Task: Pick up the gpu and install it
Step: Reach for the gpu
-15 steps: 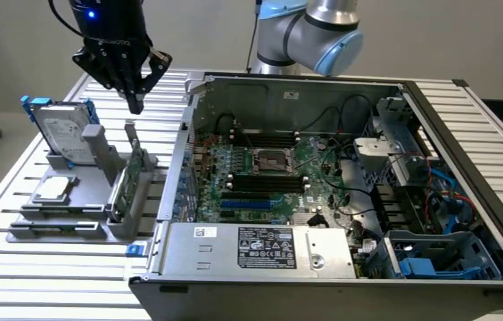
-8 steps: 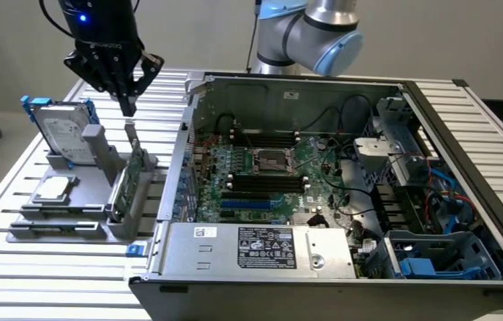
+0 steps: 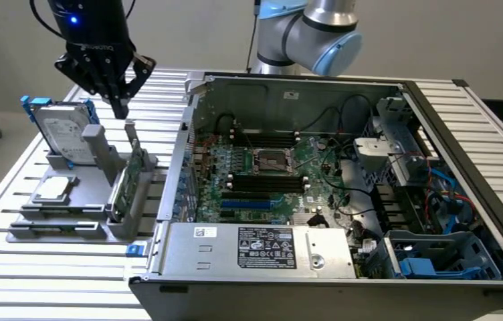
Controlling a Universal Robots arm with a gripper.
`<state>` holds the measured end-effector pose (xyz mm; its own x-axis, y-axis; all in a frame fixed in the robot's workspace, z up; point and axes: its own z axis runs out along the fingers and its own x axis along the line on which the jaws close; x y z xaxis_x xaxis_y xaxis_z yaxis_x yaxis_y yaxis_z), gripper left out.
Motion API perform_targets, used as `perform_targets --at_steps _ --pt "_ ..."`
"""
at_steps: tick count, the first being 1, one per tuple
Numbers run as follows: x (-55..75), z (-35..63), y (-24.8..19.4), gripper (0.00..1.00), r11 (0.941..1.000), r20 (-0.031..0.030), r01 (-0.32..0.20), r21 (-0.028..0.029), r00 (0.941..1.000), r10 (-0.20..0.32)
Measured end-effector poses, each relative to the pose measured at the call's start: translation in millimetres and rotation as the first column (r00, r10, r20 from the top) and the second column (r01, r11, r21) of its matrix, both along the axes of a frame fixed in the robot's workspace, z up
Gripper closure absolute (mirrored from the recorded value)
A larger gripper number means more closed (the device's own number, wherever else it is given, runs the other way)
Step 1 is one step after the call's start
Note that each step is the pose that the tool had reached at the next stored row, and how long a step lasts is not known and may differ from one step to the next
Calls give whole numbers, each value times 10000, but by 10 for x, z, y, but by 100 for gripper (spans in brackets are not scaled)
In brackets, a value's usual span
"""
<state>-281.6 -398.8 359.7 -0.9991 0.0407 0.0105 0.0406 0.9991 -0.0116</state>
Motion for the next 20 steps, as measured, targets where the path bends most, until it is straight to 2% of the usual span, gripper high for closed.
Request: perform_targets --at_steps 5,11,20 --pt "-45 -15 0 89 9996 -16 -245 -116 9997 244" --pt "-124 -33 0 89 9985 -33 -462 -281 9989 461" --pt "-125 -33 0 89 9985 -35 -464 -281 9989 464"
